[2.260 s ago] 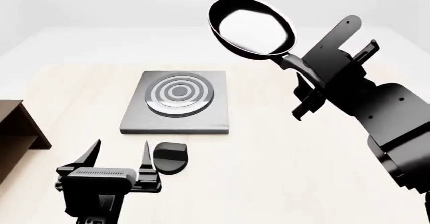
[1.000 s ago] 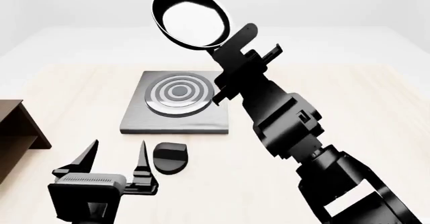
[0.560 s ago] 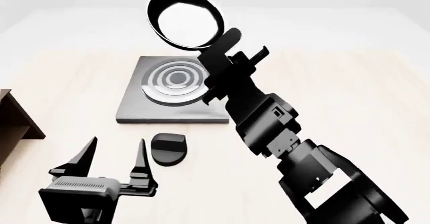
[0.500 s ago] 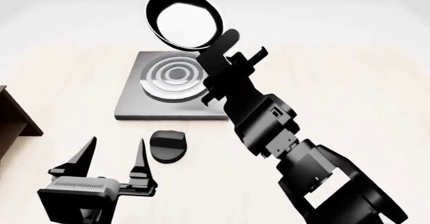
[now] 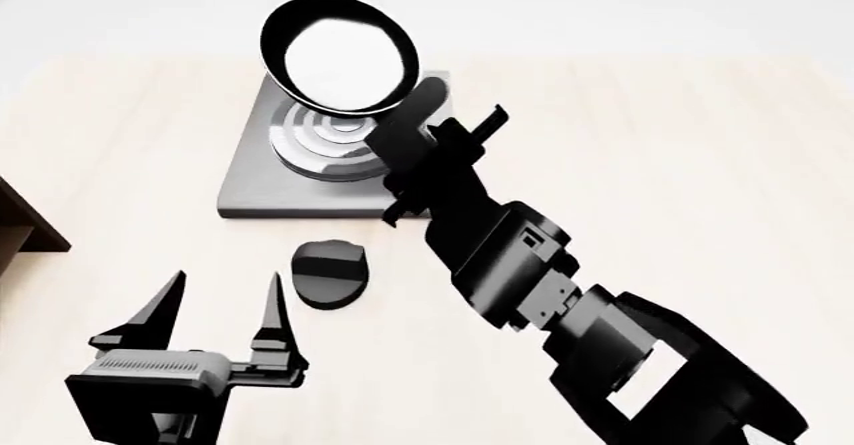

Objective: Turn on the stove and put the frying pan on it.

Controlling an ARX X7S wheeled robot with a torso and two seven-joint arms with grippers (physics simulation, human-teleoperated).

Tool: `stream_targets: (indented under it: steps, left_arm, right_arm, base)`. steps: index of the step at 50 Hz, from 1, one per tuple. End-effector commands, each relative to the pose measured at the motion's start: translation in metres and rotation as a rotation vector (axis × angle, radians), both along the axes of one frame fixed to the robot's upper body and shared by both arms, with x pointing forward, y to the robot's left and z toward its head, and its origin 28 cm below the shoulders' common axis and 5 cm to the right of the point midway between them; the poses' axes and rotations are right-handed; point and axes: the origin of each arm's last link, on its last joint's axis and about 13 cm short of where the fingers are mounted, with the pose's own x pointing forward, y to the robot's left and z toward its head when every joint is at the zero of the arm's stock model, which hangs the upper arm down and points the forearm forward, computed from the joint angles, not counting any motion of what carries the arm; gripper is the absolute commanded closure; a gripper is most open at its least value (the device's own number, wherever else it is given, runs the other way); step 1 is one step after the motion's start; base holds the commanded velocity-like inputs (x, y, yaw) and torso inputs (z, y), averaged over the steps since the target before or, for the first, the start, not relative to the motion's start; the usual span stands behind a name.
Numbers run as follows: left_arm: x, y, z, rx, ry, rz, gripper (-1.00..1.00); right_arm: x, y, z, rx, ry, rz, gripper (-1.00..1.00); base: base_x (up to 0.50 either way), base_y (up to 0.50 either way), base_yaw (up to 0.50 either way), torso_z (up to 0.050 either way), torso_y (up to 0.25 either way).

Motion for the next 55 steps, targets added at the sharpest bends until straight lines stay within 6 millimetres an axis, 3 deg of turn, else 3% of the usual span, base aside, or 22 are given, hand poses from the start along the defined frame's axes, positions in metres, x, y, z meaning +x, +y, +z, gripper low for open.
stream_targets:
  steps: [1, 15, 55]
  left_arm:
    - [0.0, 0.0, 0.0, -0.003, 0.003, 0.005, -1.0]
    - [0.0, 0.001, -0.001, -0.008, 0.008, 0.008, -1.0]
    - [0.001, 0.003, 0.0, -0.017, 0.008, 0.016, -1.0]
  right_arm:
    - [-0.003, 0.009, 0.011, -0.06, -0.125, 0.016, 1.0]
    - [0.003, 0.009, -0.007, -0.116, -0.093, 0.01, 1.0]
    - [0.001, 0.005, -0.031, -0.177, -0.06, 0.018, 1.0]
  base:
    - [0.0, 0.0, 0.0, 0.0, 0.0]
    - [0.0, 0.0, 0.0, 0.0, 0.002]
    - [0.0, 0.0, 0.0, 0.0, 0.002]
